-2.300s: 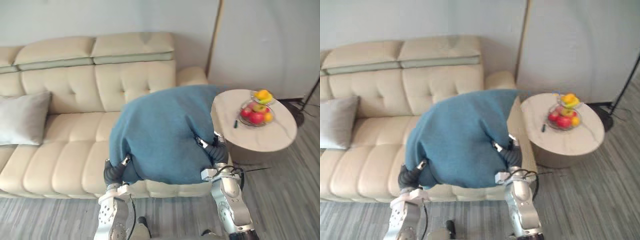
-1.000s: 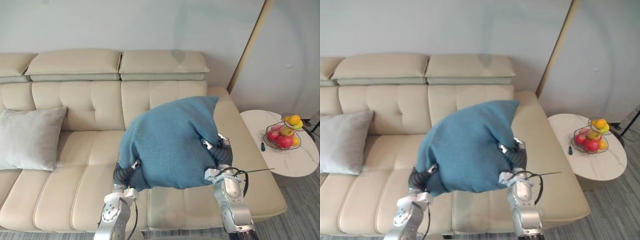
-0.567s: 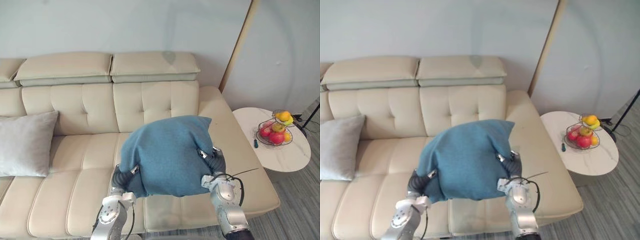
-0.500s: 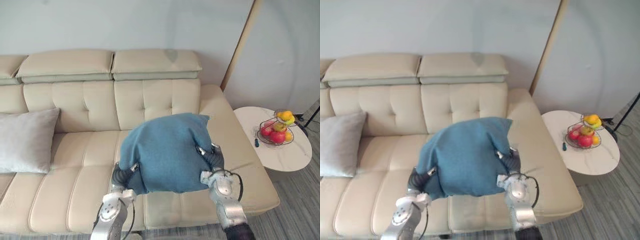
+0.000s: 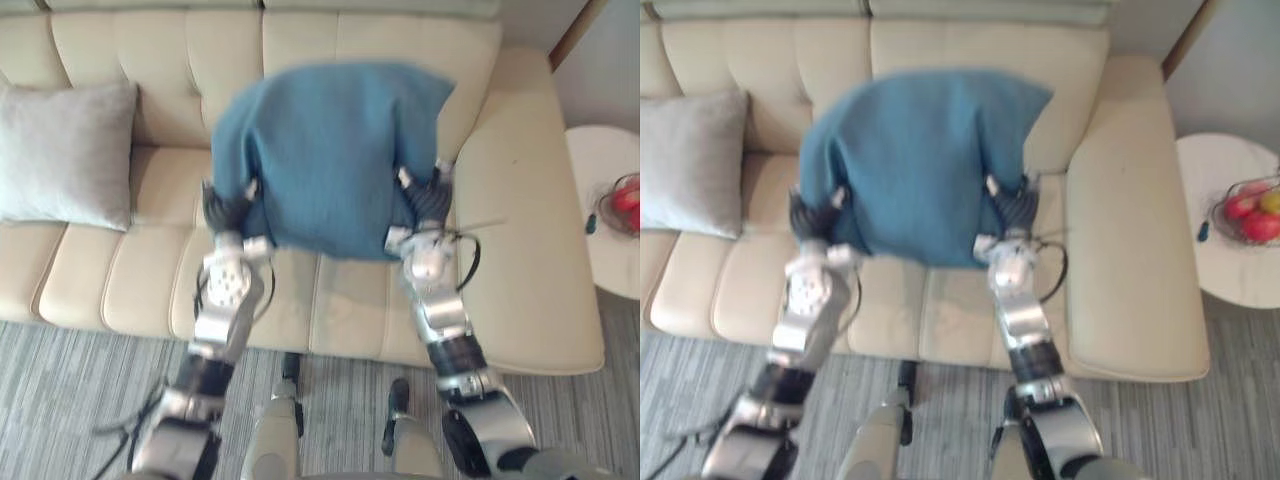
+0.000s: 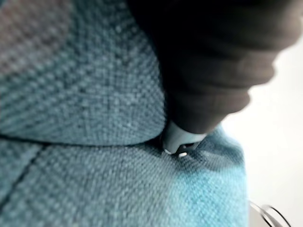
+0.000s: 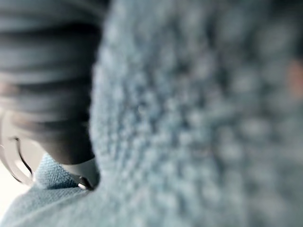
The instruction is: Pick up cushions and gather them together orderly.
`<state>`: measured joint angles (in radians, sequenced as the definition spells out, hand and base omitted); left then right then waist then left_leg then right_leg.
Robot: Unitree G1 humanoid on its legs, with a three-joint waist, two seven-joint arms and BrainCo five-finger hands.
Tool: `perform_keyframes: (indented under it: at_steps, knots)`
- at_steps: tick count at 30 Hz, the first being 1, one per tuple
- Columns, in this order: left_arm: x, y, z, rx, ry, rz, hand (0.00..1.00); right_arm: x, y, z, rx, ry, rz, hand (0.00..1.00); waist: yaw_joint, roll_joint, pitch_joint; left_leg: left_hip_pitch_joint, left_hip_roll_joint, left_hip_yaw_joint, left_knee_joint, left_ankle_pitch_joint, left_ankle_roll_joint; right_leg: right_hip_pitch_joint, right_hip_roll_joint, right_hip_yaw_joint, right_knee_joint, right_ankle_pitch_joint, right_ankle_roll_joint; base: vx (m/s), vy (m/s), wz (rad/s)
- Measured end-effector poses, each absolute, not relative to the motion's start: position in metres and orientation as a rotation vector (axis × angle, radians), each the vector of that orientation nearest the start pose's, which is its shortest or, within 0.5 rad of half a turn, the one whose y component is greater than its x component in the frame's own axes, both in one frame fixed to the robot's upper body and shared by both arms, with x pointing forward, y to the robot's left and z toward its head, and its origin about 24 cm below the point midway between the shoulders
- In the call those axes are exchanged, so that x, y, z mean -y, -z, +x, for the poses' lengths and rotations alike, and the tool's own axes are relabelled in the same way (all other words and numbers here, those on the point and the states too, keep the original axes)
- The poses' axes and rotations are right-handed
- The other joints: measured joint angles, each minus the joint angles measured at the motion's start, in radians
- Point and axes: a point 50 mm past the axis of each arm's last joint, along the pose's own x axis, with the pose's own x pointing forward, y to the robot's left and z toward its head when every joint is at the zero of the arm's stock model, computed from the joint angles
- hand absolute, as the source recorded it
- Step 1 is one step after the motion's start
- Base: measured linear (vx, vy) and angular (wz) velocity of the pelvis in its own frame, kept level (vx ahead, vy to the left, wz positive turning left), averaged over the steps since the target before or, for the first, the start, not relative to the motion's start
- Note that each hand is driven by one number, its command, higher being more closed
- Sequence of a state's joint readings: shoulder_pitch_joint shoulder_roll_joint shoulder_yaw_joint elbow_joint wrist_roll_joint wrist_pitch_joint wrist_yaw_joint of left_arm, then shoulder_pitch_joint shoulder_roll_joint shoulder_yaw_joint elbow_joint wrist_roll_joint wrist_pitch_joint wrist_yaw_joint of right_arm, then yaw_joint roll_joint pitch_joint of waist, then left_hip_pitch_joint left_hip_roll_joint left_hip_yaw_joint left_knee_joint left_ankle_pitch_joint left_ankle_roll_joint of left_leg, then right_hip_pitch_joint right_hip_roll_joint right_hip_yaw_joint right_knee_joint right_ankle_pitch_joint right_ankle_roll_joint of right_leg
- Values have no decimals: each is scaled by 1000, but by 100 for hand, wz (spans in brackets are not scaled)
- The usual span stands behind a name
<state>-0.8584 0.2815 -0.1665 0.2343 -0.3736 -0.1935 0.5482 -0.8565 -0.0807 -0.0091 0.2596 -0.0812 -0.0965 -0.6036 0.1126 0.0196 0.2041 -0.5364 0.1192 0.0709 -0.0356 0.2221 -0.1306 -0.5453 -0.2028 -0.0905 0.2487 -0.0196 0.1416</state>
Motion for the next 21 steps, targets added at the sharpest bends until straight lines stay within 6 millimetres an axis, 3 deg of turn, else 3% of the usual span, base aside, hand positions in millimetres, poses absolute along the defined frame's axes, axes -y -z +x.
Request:
perform_keyframes:
  at_steps: [4, 5, 6, 9, 12, 15, 17, 21]
  knots:
    - [-122, -324, 361, 822, -180, -197, 100, 135, -308, 357, 815, 488, 51, 100, -4, 23, 44, -55, -13, -4, -37, 53, 18, -71, -11, -2, 10, 7, 7, 29, -15, 7]
    - [-121, -331, 363, 827, -185, -195, 100, 135, -314, 359, 817, 497, 55, 100, -4, 25, 53, -59, -13, -4, -37, 53, 18, -75, -12, -2, 10, 7, 7, 70, -31, 2]
    - [-121, -343, 365, 835, -197, -193, 0, 134, -323, 362, 817, 506, 63, 0, -6, 26, 62, -76, -14, -5, -38, 53, 17, -90, -13, -4, 8, 7, 7, 66, -33, 1]
    - [-121, -361, 369, 840, -225, -208, 0, 137, -338, 365, 815, 538, 82, 0, -9, 27, 91, -114, -11, -13, -40, 57, 13, -124, -12, -13, 5, 7, 7, 78, -40, 4]
    - [-122, -360, 376, 796, -270, -214, 0, 140, -341, 378, 746, 553, 76, 0, -10, 27, 107, -150, -6, -22, -43, 58, 11, -157, -7, -17, 5, 7, 7, 73, -43, 4]
    - [-116, -354, 383, 722, -269, -279, 0, 145, -340, 390, 637, 508, 125, 0, -10, 26, 151, -172, -3, -27, -43, 61, 7, -171, -6, -35, 5, 6, 7, 65, -43, 7]
    - [-112, -343, 389, 661, -261, -303, 0, 148, -336, 394, 601, 479, 155, 0, -11, 27, 155, -197, -2, -28, -43, 67, -3, -193, -6, -37, 10, 6, 7, 32, -24, 9]
    - [-111, -314, 397, 560, -250, -328, 0, 148, -339, 395, 581, 417, 234, 0, -25, 25, 221, -201, -3, -28, -43, 74, -12, -214, -10, -33, 60, -18, 1, 14, -31, 7]
